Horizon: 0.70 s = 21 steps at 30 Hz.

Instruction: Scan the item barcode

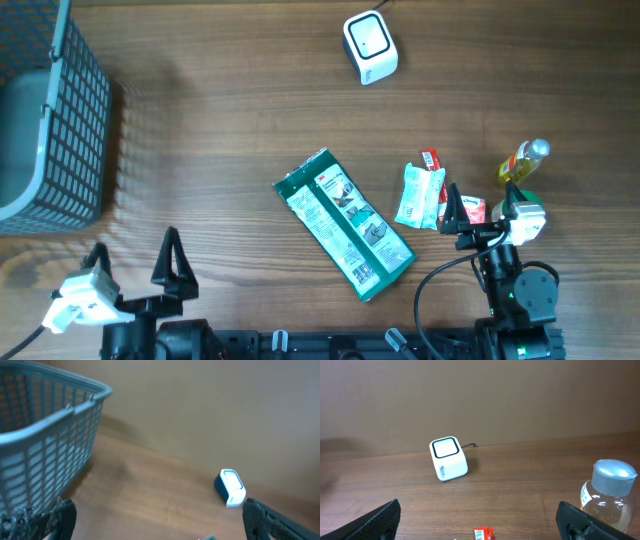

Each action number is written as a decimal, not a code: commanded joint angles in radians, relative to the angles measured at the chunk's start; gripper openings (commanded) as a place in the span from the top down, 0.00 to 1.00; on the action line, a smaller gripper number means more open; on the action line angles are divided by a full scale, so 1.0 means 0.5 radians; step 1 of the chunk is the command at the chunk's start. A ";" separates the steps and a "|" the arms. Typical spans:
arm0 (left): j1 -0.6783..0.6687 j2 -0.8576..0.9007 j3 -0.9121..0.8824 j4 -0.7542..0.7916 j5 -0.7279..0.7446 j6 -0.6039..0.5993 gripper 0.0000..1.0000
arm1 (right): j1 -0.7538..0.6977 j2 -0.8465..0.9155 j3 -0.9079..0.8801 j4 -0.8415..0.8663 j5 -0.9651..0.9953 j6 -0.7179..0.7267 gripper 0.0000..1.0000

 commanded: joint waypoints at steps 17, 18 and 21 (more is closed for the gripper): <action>-0.015 -0.087 -1.402 1.936 -0.014 -0.164 0.00 | -0.010 -0.018 -0.002 0.007 -0.034 0.027 0.00; -0.014 -0.087 -1.438 1.964 -0.015 -0.164 0.00 | -0.010 -0.018 -0.002 0.007 -0.033 0.027 0.00; -0.011 -0.087 -1.498 1.991 -0.014 -0.164 0.00 | -0.010 -0.018 -0.002 0.007 -0.034 0.027 0.00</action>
